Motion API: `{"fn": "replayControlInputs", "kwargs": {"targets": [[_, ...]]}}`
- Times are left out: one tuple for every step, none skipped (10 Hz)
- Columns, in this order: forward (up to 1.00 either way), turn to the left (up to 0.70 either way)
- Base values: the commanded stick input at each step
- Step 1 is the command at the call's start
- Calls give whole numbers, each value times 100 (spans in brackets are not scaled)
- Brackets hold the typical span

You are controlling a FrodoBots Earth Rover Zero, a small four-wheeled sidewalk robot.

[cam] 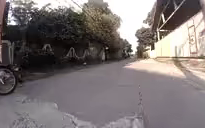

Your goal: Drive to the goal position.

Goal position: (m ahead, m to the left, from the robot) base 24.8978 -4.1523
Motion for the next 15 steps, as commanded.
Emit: {"fn": "replayControlInputs", "kwargs": {"targets": [[100,0],[100,0],[100,0],[100,0],[100,0],[100,0],[100,0],[100,0],[100,0],[100,0],[100,0],[100,0],[100,0],[100,0],[100,0]]}}
